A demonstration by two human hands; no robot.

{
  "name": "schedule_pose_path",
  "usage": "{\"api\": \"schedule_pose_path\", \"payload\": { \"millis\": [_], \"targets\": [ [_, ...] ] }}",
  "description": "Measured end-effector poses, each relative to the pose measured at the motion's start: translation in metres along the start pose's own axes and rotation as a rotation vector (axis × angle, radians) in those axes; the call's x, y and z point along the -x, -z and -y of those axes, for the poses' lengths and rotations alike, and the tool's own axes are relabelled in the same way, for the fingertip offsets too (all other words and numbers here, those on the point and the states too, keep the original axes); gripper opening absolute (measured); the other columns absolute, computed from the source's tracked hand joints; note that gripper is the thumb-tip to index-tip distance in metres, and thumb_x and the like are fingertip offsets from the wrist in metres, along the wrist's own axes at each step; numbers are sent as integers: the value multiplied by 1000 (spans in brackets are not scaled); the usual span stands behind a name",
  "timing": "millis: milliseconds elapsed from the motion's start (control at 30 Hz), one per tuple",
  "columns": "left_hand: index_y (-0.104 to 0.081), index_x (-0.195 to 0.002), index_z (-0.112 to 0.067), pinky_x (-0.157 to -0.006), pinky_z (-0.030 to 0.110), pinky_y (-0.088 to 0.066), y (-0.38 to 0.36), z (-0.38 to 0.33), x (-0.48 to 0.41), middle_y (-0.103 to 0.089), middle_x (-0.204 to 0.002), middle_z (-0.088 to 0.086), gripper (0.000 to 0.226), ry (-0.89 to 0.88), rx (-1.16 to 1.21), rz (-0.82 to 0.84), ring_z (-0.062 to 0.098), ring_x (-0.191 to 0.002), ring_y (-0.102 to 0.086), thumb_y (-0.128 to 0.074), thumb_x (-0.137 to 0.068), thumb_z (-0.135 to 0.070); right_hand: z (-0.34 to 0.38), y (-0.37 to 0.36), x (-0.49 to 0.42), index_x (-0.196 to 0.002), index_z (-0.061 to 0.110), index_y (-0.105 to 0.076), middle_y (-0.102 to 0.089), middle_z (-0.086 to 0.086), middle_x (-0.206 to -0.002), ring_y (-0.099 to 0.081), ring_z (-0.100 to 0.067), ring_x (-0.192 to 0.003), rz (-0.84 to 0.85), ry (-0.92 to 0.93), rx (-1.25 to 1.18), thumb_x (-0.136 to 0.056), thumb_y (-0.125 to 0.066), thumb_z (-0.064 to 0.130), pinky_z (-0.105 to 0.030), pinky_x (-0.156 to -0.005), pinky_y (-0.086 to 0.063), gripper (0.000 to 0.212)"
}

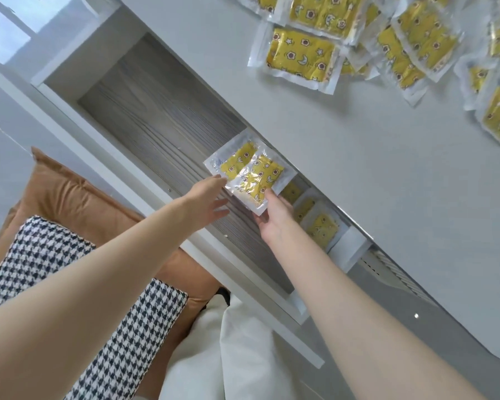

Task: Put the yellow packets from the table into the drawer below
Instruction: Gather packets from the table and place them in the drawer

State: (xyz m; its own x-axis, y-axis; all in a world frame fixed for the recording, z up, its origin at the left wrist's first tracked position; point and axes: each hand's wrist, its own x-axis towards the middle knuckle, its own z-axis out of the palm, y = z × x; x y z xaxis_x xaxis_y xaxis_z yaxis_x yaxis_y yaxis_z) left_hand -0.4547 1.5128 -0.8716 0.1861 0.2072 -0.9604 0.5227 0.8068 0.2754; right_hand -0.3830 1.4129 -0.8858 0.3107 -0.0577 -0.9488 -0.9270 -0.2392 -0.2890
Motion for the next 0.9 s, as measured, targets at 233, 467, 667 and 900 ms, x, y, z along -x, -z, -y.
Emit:
{"api": "schedule_pose_path", "payload": {
  "millis": [233,467,667,900],
  "targets": [
    [-35,-147,-19,-104,37,-39,-18,10,7,-37,-150,2,47,-54,49,-48,20,-126,-45,-43,-100,-12,-1,61,2,-113,13,-64,-62,-5,-112,-55,-23,-106,-147,49,88,-94,-60,23,-34,-93,-51,21],
    [-30,-148,-23,-97,31,-44,-27,20,10,-31,-153,-1,53,-114,-32,-78,18,-133,-39,-43,-99,-7,-17,72,3,-106,11,-64,-65,-1,-107,-58,-17,-93,-246,249,220,-94,-59,18,-26,-77,-44,15],
    [-40,-143,-25,-88,29,-48,-35,28,15,-35,-151,0,48,-154,-183,-81,19,-134,-38,-40,-99,-5,-36,80,12,-129,21,-56,-48,-3,-130,-57,-17,-101,-188,670,610,-94,-55,8,-21,-76,-44,38],
    [-37,-145,-23,-99,35,-47,-33,30,11,-36,-149,1,50,-122,-215,-50,19,-130,-41,-38,-99,-3,-25,81,5,-146,15,-39,-30,1,-149,-39,-12,-131,61,713,1080,-99,-49,17,-10,-84,-29,48]
  ]
}}
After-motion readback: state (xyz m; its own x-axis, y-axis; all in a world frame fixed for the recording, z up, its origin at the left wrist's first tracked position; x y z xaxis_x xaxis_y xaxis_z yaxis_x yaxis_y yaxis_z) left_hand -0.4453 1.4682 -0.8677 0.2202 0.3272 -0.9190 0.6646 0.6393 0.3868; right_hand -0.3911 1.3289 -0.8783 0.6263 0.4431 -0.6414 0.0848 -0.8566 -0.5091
